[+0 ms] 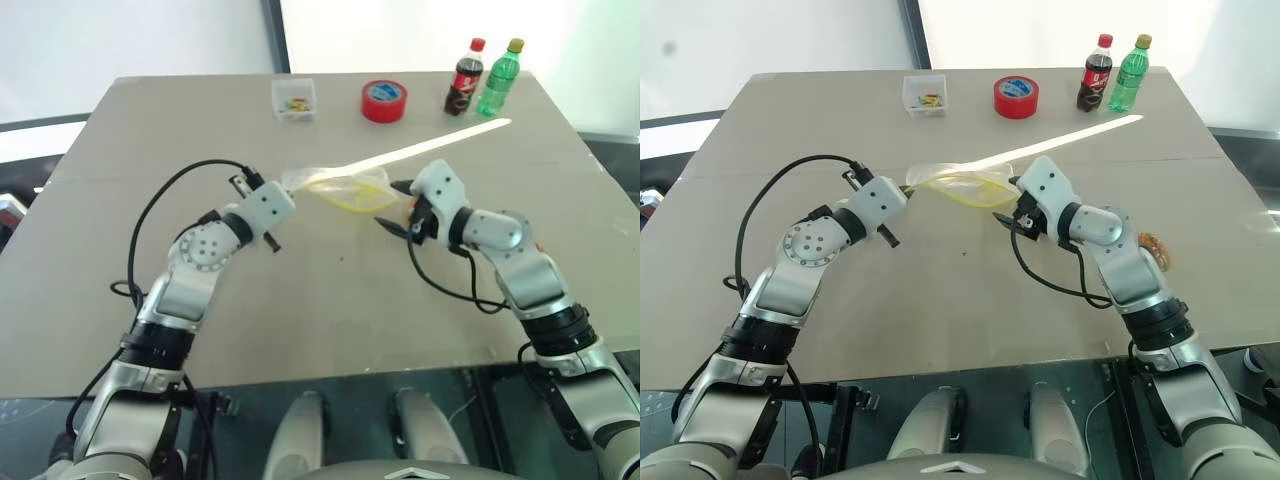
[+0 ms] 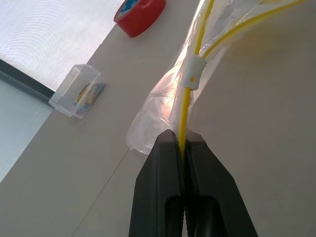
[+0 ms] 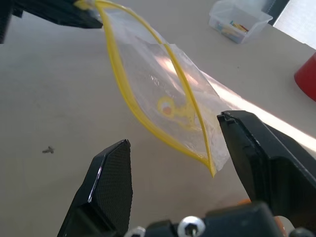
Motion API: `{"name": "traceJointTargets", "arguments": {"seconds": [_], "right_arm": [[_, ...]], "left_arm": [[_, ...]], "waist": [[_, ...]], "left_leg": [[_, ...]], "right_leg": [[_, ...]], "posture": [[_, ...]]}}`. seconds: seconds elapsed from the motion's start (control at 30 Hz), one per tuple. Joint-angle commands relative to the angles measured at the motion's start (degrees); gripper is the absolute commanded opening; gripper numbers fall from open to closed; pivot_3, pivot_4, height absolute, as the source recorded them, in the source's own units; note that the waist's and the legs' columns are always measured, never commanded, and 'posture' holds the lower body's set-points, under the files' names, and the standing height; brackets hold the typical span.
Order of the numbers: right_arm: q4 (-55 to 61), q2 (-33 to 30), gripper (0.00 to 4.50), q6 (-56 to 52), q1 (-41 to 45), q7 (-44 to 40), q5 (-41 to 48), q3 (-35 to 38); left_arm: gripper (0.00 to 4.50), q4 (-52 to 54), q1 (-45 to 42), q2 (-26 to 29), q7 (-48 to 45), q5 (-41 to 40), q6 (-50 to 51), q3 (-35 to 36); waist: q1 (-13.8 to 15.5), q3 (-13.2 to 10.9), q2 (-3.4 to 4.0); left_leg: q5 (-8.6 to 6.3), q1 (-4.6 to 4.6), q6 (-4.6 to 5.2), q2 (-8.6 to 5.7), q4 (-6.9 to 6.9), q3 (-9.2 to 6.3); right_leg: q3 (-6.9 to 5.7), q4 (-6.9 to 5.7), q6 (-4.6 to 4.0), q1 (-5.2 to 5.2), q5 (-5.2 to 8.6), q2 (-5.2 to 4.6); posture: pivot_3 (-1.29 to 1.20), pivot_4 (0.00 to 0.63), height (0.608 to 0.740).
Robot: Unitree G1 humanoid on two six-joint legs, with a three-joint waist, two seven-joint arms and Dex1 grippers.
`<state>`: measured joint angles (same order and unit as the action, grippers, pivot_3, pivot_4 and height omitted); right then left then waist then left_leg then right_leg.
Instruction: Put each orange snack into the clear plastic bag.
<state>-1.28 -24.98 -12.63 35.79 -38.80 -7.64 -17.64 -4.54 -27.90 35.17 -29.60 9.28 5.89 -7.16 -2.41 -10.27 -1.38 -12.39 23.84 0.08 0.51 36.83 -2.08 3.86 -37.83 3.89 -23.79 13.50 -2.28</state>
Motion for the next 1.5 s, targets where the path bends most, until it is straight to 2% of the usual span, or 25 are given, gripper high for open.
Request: {"name": "traceJointTargets", "arguments": {"seconds": [0.03, 0.17, 0.43, 0.7, 0.73, 0.77, 0.93, 1.23, 1.5], "right_arm": [[-3.25, 0.58, 3.26, 5.23, 3.45, 3.24, -3.84, -0.68], [-7.79, 0.87, 3.26, 9.10, 4.72, 3.99, -5.59, -1.19], [-8.60, -0.67, 3.26, 11.04, 4.46, 3.08, -5.70, 0.23], [-0.97, -0.68, 3.26, 7.12, 2.81, -0.50, 1.69, 4.82], [-0.07, -0.04, 2.73, 6.88, 2.94, -0.50, 2.66, 5.28], [0.36, 0.55, 2.46, 6.73, 3.10, -0.46, 3.08, 5.28], [-0.65, 2.53, 0.04, 8.31, 3.23, 0.03, 1.23, 2.99], [-9.34, 5.82, 0.02, 14.50, 6.42, 1.08, -2.38, -0.70], [-24.86, 6.87, 0.02, 20.53, 13.40, 4.88, -11.56, -5.70]], "left_arm": [[0.00, 2.81, 0.00, 0.00, -0.03, -0.70, -0.16, 1.86], [0.00, 2.93, 0.29, 0.23, -0.22, -0.64, -0.22, 2.04], [0.00, 3.32, 1.27, 0.51, -0.08, -0.60, 0.05, 2.76], [0.00, 2.79, 1.26, 0.43, -0.18, -0.45, -0.17, 3.08], [0.00, 2.65, 1.20, 0.27, -0.19, -0.40, -0.24, 3.01], [0.00, 2.45, 1.08, 0.09, -0.20, -0.33, -0.34, 2.89], [0.00, 1.92, 0.44, -0.61, -0.32, -0.12, -0.56, 2.41], [0.00, 2.01, 0.13, -1.35, -0.73, 0.21, -0.77, 2.04], [0.00, 2.79, 0.36, -2.18, -1.34, 0.61, -1.10, 0.98]], "waist": [[-0.01, 0.00, 0.00], [0.06, 0.00, 0.00], [0.12, 0.00, 0.00], [0.09, 0.00, 0.00], [0.01, 0.00, 0.00], [-0.06, 0.00, 0.00], [0.12, 0.00, 0.00], [0.06, 0.00, 0.00], [0.01, 0.00, 0.00]], "left_leg": [[0.00, 0.00, 0.00, 0.00, 0.02, 0.01], [0.00, 0.01, 0.00, 0.00, 0.07, 0.01], [0.00, 0.03, 0.00, -0.01, 0.08, -0.02], [0.00, 0.03, 0.00, 0.00, 0.08, -0.01], [0.00, 0.03, 0.00, 0.00, 0.08, -0.02], [0.00, 0.02, 0.00, 0.00, 0.08, -0.02], [0.00, 0.01, 0.00, 0.02, 0.13, -0.02], [0.00, 0.01, 0.00, 0.01, 0.17, -0.03], [0.00, 0.01, 0.00, 0.01, 0.17, -0.02]], "right_leg": [[0.00, -0.01, 0.00, 0.00, 0.00, 0.00], [0.02, -0.01, 0.00, 0.01, 0.00, 0.00], [0.01, -0.02, 0.00, 0.02, 0.00, -0.01], [0.01, -0.02, 0.00, 0.02, 0.00, -0.01], [0.01, -0.03, 0.00, 0.02, 0.00, 0.00], [0.01, -0.04, 0.00, 0.02, 0.00, 0.00], [0.01, -0.07, 0.00, 0.02, 0.00, 0.02], [0.01, -0.08, 0.00, 0.04, 0.00, 0.02], [0.01, -0.10, -0.01, 0.03, -0.01, 0.02]], "posture": [[0.00, 0.150, 0.740], [0.00, 0.150, 0.740], [0.00, 0.150, 0.740], [0.00, 0.150, 0.740], [0.00, 0.150, 0.740], [0.00, 0.150, 0.740], [0.00, 0.150, 0.740], [0.00, 0.150, 0.740], [0.00, 0.150, 0.740]]}}
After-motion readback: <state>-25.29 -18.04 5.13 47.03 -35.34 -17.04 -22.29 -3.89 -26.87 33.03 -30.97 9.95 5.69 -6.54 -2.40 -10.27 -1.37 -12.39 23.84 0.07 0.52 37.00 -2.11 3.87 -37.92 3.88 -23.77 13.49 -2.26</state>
